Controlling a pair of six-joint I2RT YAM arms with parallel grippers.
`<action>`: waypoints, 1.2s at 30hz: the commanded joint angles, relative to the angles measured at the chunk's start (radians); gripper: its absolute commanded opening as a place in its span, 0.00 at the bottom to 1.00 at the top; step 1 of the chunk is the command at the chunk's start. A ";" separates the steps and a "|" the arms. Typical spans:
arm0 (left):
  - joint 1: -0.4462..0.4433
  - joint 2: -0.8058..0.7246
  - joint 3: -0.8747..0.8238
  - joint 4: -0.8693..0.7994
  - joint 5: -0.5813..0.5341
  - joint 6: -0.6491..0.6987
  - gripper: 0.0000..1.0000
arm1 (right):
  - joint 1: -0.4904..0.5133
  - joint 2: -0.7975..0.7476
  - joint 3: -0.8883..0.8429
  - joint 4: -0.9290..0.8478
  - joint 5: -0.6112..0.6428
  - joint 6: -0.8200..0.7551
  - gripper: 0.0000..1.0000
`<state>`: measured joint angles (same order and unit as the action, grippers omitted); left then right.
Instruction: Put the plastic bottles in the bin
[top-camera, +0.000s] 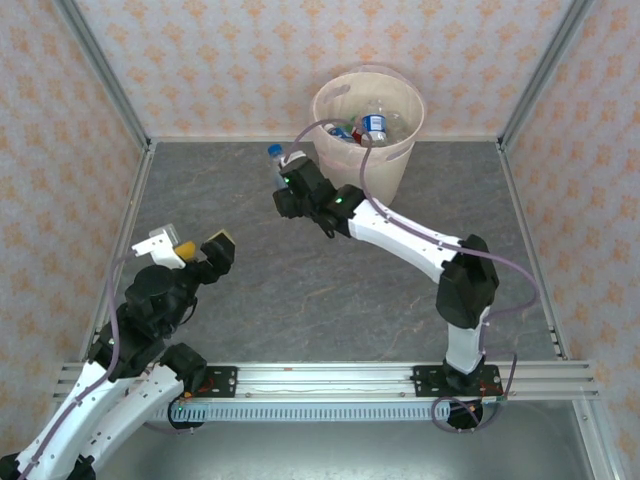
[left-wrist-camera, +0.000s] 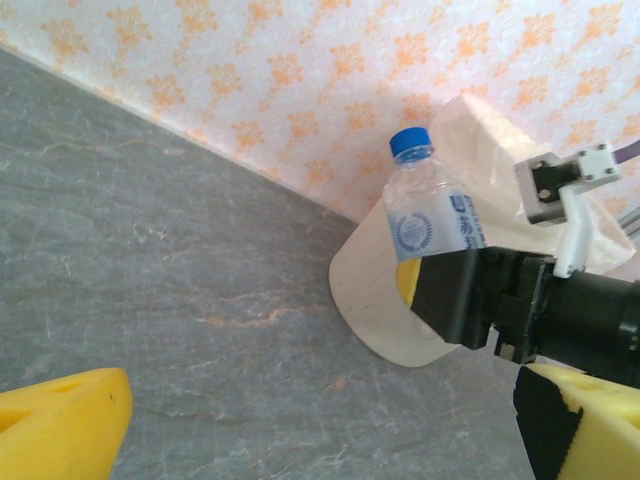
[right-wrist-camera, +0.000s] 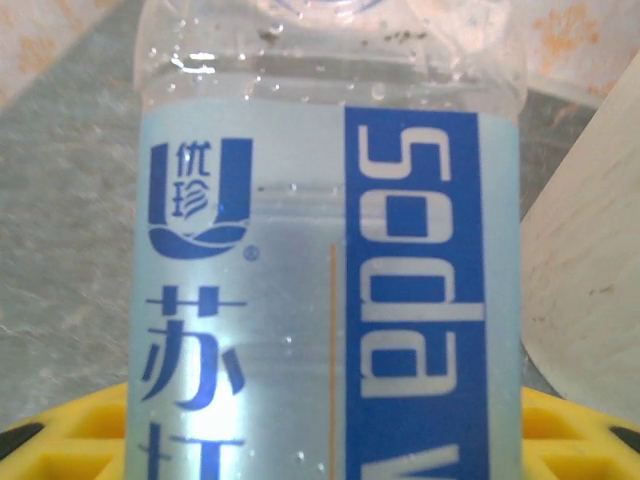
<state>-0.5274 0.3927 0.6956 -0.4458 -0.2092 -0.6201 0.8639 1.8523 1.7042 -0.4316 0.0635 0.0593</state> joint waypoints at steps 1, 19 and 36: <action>0.010 0.009 0.051 0.028 0.005 0.028 0.99 | 0.004 -0.062 0.051 -0.030 -0.040 0.018 0.51; 0.009 0.045 0.105 0.068 0.118 0.023 0.99 | -0.067 -0.162 0.220 -0.077 0.010 0.106 0.50; 0.010 0.071 0.104 0.098 0.209 0.028 0.99 | -0.361 -0.140 0.249 -0.083 -0.106 0.247 0.51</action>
<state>-0.5274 0.4633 0.7765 -0.3817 -0.0227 -0.6018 0.5159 1.7046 1.9091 -0.5133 0.0032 0.2626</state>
